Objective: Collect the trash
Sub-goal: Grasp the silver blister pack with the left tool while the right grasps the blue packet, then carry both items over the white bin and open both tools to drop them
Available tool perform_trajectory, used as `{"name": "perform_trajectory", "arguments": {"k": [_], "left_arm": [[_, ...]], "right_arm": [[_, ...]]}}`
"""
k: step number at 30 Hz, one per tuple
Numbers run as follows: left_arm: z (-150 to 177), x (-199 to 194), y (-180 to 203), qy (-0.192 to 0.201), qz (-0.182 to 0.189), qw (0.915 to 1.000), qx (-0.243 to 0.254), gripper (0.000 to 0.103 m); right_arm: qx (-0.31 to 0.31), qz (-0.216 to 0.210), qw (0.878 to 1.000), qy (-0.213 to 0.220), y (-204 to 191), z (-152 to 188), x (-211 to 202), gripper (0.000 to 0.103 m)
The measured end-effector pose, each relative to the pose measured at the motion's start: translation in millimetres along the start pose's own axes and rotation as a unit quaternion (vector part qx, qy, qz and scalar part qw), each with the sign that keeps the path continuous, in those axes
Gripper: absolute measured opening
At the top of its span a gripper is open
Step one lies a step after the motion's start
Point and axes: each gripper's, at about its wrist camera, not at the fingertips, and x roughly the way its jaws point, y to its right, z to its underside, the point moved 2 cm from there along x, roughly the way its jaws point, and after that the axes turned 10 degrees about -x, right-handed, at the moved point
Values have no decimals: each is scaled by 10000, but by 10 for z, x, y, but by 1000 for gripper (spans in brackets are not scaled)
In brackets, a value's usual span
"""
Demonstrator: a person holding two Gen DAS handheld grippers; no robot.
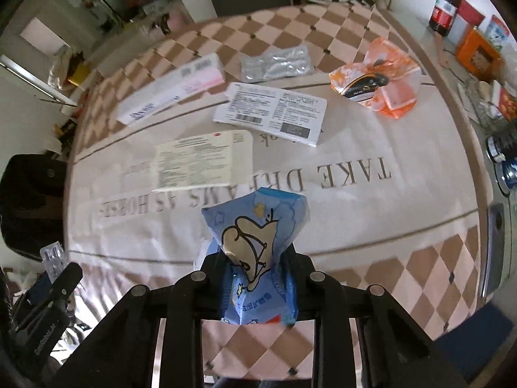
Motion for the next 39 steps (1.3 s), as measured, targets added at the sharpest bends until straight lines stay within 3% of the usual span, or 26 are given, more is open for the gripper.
{"name": "perform_trajectory", "arguments": {"k": [7, 11, 14, 17, 21, 25, 30, 34, 35, 36, 37, 39], "left_arm": [[545, -283, -426, 178, 218, 9984, 496, 65], [1075, -321, -785, -9, 417, 9966, 712, 65], [1638, -134, -1000, -331, 446, 9916, 1169, 65], [2137, 285, -1194, -1056, 513, 9854, 1236, 65], [2607, 1089, -1366, -1965, 699, 9735, 934, 65], [2868, 1976, -1451, -2495, 828, 9637, 463, 65], [3234, 3213, -1522, -3346, 1014, 9367, -175, 70], [3379, 3796, -1547, -3459, 1104, 9313, -285, 73], [3410, 3879, -1550, -3461, 1120, 9311, -288, 77], [3445, 3954, -1557, -3451, 1097, 9317, -278, 92], [3485, 4000, -1576, -3449, 1069, 9321, -273, 101], [3571, 4053, -1608, -3426, 1005, 9337, -273, 101]], "right_arm": [[170, 62, 9993, 332, -413, 955, -442, 27], [385, 87, 9991, 169, -613, 1776, -466, 27], [641, 68, 9978, -182, -693, 2469, -297, 27], [983, 2, 9918, -814, -691, 3164, 103, 27], [1322, -45, 9814, -1391, -612, 3764, 773, 27], [1456, -52, 9748, -1690, -518, 4104, 1606, 27], [1692, -264, 9651, -1980, -379, 4388, 2849, 27], [1664, -585, 9588, -2227, -339, 4533, 3736, 28], [1624, -618, 9582, -2271, -345, 4535, 3889, 28], [1523, -648, 9576, -2358, -354, 4563, 4080, 29], [1496, -720, 9569, -2384, -370, 4572, 4185, 34], [1469, -886, 9559, -2386, -392, 4580, 4368, 47]]}}
